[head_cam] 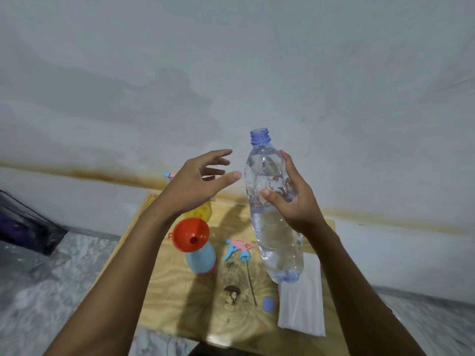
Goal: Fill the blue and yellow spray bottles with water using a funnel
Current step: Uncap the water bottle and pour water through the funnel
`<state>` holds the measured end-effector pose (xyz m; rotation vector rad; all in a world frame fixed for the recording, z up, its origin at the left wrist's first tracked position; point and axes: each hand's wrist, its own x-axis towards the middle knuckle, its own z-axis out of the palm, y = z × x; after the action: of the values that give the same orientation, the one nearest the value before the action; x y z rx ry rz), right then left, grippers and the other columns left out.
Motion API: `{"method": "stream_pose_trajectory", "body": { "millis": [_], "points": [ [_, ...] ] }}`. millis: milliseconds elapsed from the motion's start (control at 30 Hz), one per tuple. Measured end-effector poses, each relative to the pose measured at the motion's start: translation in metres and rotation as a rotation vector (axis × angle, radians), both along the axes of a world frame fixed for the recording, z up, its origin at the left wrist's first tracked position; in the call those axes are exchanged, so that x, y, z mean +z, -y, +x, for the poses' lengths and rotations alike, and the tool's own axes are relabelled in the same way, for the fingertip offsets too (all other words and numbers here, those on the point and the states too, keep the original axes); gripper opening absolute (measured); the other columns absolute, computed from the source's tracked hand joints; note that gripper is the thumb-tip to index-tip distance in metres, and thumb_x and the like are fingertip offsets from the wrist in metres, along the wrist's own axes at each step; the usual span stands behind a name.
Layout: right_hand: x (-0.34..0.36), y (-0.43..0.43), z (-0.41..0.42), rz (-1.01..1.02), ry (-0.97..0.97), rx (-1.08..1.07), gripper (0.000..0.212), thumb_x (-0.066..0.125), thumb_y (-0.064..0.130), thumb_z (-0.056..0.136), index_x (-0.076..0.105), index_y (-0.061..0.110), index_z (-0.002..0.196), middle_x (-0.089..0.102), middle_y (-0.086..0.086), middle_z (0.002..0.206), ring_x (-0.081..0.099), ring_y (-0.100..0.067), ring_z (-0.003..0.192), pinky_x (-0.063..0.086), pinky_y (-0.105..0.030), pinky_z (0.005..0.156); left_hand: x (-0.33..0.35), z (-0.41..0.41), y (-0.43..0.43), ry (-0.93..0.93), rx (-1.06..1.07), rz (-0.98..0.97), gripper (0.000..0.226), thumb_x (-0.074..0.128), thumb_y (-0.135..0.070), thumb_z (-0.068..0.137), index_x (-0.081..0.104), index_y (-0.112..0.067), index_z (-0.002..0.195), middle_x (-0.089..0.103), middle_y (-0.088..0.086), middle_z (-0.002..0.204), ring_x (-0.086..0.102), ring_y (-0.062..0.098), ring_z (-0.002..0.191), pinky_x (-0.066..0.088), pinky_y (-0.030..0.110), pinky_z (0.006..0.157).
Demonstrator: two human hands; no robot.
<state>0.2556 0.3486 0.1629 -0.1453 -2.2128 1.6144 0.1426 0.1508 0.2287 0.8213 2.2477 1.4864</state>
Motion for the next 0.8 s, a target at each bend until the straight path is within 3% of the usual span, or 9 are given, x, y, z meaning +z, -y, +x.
{"method": "stream_pose_trajectory", "body": {
  "millis": [100,233,300,400,500,600,700,800],
  "points": [
    [-0.003,0.007,0.009,0.012,0.088,0.065,0.078,0.072,0.021,0.088,0.029,0.041,0.149,0.06,0.015,0.132,0.063,0.004,0.111,0.049,-0.013,0.091,-0.035,-0.006,0.037,-0.014,0.115,-0.123,0.065,0.076,-0.051,0.075,0.055,-0.036,0.135,0.063,-0.01,0.127,0.059,0.006,0.118,0.047,0.036,0.106],
    [-0.01,0.018,0.019,0.058,0.186,0.106,0.078,0.072,0.025,0.088,0.028,0.045,0.148,0.058,0.027,0.124,0.061,0.014,0.105,0.045,-0.004,0.084,-0.079,-0.009,0.072,0.004,0.15,-0.336,0.096,0.077,-0.071,0.061,0.043,-0.038,0.144,0.046,-0.007,0.149,0.042,0.013,0.137,0.036,0.041,0.114],
    [-0.015,0.026,0.021,0.079,0.221,0.126,0.076,0.073,0.028,0.087,0.028,0.054,0.142,0.058,0.029,0.121,0.062,0.013,0.104,0.046,-0.005,0.083,-0.093,-0.01,0.085,0.066,0.12,-0.442,0.11,0.079,-0.07,0.057,0.033,-0.033,0.15,0.033,-0.003,0.157,0.032,0.018,0.144,0.031,0.041,0.116],
    [-0.021,0.039,0.024,0.081,0.276,0.145,0.077,0.074,0.045,0.08,0.027,0.061,0.14,0.059,0.02,0.131,0.063,0.006,0.109,0.05,-0.013,0.09,-0.105,-0.009,0.097,0.134,0.055,-0.542,0.129,0.08,-0.073,0.05,0.021,-0.029,0.155,0.021,0.0,0.162,0.023,0.021,0.148,0.029,0.042,0.116],
    [-0.026,0.05,0.027,0.099,0.329,0.159,0.077,0.074,0.05,0.08,0.026,0.061,0.139,0.056,0.029,0.128,0.06,0.012,0.11,0.047,-0.009,0.089,-0.113,-0.007,0.104,0.159,0.032,-0.531,0.122,0.088,-0.055,0.059,0.018,-0.026,0.156,0.022,0.001,0.161,0.026,0.021,0.147,0.031,0.04,0.114],
    [-0.03,0.063,0.03,0.136,0.358,0.167,0.08,0.071,0.051,0.08,0.024,0.055,0.144,0.045,0.036,0.134,0.05,0.022,0.111,0.04,0.0,0.086,-0.119,-0.004,0.108,0.135,0.036,-0.49,0.12,0.089,-0.051,0.058,0.023,-0.024,0.155,0.031,0.003,0.157,0.033,0.021,0.143,0.035,0.041,0.114],
    [-0.036,0.07,0.031,0.16,0.381,0.173,0.081,0.069,0.057,0.079,0.022,0.058,0.145,0.039,0.022,0.149,0.048,0.001,0.127,0.042,-0.015,0.098,-0.125,-0.002,0.111,0.113,0.05,-0.445,0.113,0.09,-0.046,0.061,0.029,-0.02,0.153,0.039,0.003,0.152,0.043,0.019,0.135,0.038,0.034,0.107],
    [-0.04,0.076,0.033,0.188,0.387,0.181,0.078,0.066,0.066,0.077,0.02,0.066,0.14,0.041,0.019,0.149,0.052,-0.006,0.128,0.046,-0.027,0.101,-0.129,0.0,0.112,0.086,0.062,-0.406,0.103,0.088,-0.042,0.066,0.034,-0.017,0.15,0.045,0.002,0.147,0.047,0.018,0.128,0.039,0.031,0.103]
  ]
}}
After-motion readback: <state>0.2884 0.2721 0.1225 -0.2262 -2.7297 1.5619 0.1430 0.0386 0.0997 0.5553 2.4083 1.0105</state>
